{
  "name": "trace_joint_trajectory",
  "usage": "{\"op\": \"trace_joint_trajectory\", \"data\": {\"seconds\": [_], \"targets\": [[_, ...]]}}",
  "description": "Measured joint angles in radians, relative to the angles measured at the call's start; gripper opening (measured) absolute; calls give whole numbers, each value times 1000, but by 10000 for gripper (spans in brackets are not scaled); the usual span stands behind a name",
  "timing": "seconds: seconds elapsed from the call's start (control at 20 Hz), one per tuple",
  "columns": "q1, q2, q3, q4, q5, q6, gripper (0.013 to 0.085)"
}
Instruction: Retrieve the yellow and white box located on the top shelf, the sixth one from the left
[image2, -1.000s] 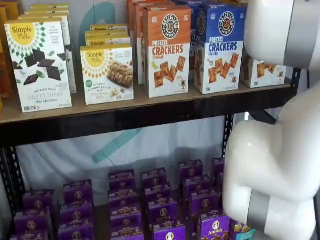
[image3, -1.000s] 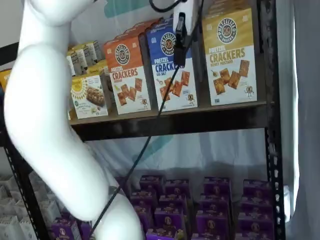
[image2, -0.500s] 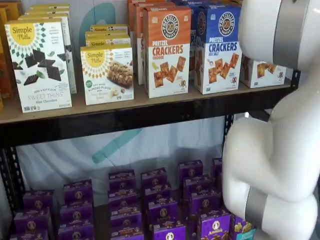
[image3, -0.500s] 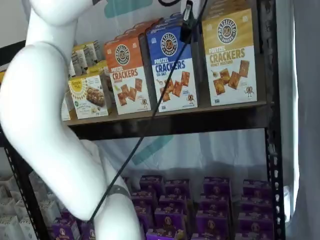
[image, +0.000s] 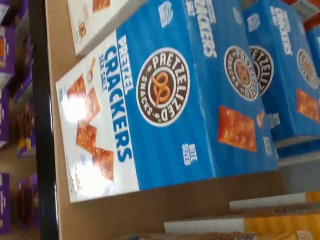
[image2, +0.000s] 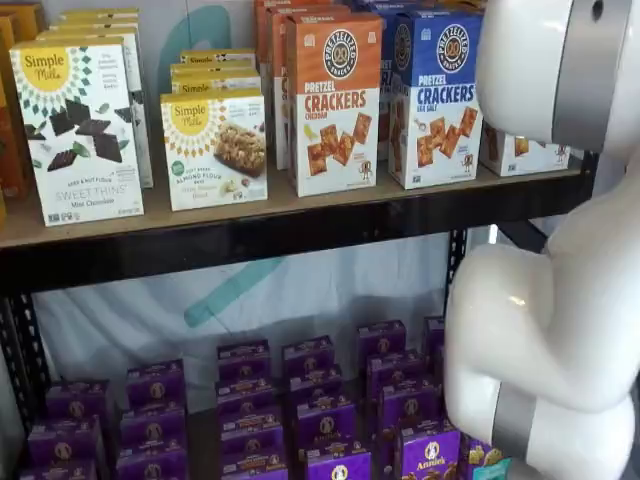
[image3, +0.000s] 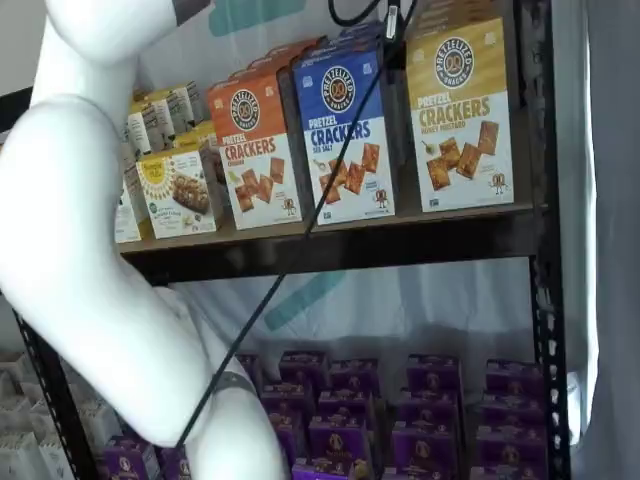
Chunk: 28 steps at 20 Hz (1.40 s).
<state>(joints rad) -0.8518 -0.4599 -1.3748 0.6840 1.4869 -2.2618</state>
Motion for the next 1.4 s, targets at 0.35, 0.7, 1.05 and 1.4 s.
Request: {"op": "trace_joint_trajectory", "data": {"seconds": [0.35,0.7,1.05,1.4], "targets": [[76,66,-81,-130,-24,19,850],[113,155,-196,-243,37,41,850],[131,199,-244,-274,36,50,850],[164,257,-321,-337,69,73,850]]}}
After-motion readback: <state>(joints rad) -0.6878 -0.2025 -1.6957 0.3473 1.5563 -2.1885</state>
